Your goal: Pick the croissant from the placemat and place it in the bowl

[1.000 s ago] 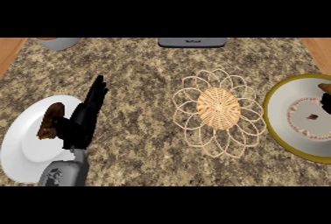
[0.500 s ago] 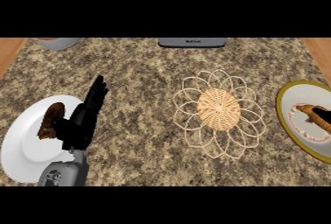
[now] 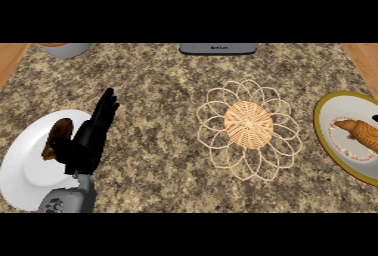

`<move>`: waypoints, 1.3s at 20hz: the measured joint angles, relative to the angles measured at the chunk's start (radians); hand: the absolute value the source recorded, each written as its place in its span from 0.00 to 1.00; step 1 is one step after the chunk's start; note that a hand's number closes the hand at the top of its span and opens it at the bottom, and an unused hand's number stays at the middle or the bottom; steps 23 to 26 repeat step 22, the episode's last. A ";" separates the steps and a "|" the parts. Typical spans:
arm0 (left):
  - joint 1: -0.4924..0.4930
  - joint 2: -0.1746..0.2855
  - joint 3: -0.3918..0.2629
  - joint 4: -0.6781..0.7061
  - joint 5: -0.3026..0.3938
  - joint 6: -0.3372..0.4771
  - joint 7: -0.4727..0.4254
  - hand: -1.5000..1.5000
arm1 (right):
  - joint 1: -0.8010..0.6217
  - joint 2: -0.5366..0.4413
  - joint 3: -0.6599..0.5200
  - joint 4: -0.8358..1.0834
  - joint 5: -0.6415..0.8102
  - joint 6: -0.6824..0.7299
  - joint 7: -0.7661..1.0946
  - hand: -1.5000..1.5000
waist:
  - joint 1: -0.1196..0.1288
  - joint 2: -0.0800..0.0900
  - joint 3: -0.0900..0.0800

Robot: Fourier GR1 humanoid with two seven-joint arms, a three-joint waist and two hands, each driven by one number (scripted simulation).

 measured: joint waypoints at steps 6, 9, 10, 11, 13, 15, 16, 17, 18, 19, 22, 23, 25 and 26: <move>-0.010 0.017 0.022 -0.004 0.013 -0.012 0.017 0.50 | 0.089 -0.017 -0.096 -0.116 -0.170 0.098 0.062 0.00 | -0.006 -0.001 -0.001; 0.010 0.005 0.013 -0.001 0.004 -0.006 -0.006 0.50 | 0.140 -0.012 -0.144 -0.183 -0.266 0.156 0.100 0.00 | -0.008 -0.001 -0.001; 0.018 0.003 0.012 0.005 0.005 -0.009 -0.020 0.50 | 0.164 -0.005 -0.158 -0.198 -0.293 0.172 0.097 0.00 | -0.008 -0.001 -0.001; 0.013 0.006 0.017 0.004 0.009 -0.011 -0.014 0.50 | 0.175 -0.005 -0.169 -0.204 -0.319 0.185 0.098 0.00 | -0.007 -0.001 -0.001; 0.000 0.002 0.012 0.002 0.002 -0.006 0.000 0.50 | 0.198 -0.034 -0.199 -0.200 -0.380 0.240 0.103 0.00 | -0.006 0.000 0.000; -0.011 -0.006 0.004 0.009 -0.006 0.001 0.007 0.50 | 0.232 -0.025 -0.215 -0.202 -0.419 0.271 0.076 0.00 | -0.006 0.000 -0.001; -0.008 -0.009 0.001 0.006 -0.011 0.004 0.003 0.50 | 0.256 -0.025 -0.225 -0.199 -0.437 0.294 0.058 0.00 | -0.005 0.000 0.000; -0.012 -0.008 0.007 0.019 -0.011 0.005 -0.006 0.50 | 0.282 -0.008 -0.230 -0.210 -0.453 0.311 0.039 0.00 | -0.006 0.000 -0.001; -0.011 -0.004 0.013 0.022 -0.006 0.001 -0.013 0.50 | 0.306 -0.007 -0.237 -0.226 -0.472 0.332 0.040 0.00 | -0.006 0.000 0.000; -0.012 -0.010 0.009 0.022 -0.011 0.006 -0.016 0.50 | 0.323 0.003 -0.235 -0.238 -0.480 0.343 0.030 0.00 | -0.005 0.000 0.000; -0.031 -0.024 0.001 0.038 -0.024 0.023 -0.009 0.50 | 0.354 0.001 -0.237 -0.223 -0.495 0.369 0.001 0.00 | -0.003 0.001 0.000; -0.031 -0.024 0.001 0.038 -0.024 0.023 -0.009 0.50 | 0.354 0.001 -0.237 -0.223 -0.495 0.369 0.001 0.00 | -0.003 0.001 0.000; -0.031 -0.024 0.001 0.038 -0.024 0.023 -0.009 0.50 | 0.354 0.001 -0.237 -0.223 -0.495 0.369 0.001 0.00 | -0.003 0.001 0.000; -0.031 -0.024 0.001 0.038 -0.024 0.023 -0.009 0.50 | 0.354 0.001 -0.237 -0.223 -0.495 0.369 0.001 0.00 | -0.003 0.001 0.000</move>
